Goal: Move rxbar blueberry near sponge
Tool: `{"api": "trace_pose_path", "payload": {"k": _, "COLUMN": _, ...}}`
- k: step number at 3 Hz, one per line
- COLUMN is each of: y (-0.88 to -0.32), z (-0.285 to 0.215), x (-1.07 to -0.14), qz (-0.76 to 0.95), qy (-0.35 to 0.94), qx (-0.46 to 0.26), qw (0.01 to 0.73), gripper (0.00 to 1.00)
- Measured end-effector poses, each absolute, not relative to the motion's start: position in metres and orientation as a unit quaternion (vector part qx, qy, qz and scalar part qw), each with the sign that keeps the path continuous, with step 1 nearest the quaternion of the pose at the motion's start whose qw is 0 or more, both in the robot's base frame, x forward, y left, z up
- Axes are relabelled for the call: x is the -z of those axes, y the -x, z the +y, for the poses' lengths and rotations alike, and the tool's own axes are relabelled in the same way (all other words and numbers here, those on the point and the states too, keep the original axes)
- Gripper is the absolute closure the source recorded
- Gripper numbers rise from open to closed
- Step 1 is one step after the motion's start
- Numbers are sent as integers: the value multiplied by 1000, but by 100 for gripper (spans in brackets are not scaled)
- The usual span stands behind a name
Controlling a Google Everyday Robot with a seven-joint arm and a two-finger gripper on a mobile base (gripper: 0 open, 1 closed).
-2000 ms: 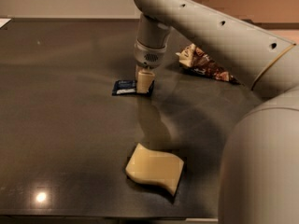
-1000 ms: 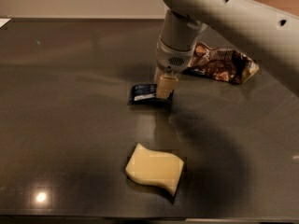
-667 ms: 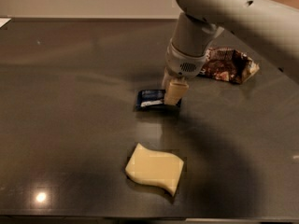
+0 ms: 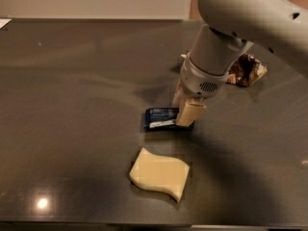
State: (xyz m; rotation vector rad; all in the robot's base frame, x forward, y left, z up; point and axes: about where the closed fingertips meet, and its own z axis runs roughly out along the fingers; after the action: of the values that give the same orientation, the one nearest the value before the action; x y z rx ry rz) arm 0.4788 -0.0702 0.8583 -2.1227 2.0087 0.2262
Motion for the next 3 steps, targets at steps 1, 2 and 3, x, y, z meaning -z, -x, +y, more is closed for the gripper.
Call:
{"api": "trace_pose_path", "payload": {"k": 1, "y": -462, "z": -73, "x": -857, "qz": 677, "qy": 724, "qx": -85, "qw": 103, "gripper": 82}}
{"api": "trace_pose_path", "payload": {"k": 2, "y": -453, "z": -75, "x": -856, "qz": 674, "qy": 726, "qx": -92, "qw": 100, "gripper": 59}}
{"api": "trace_pose_path", "payload": {"k": 3, "y": -445, "z": -78, "x": -855, "qz": 670, "qy": 731, "qx": -92, "qw": 92, "gripper": 37}}
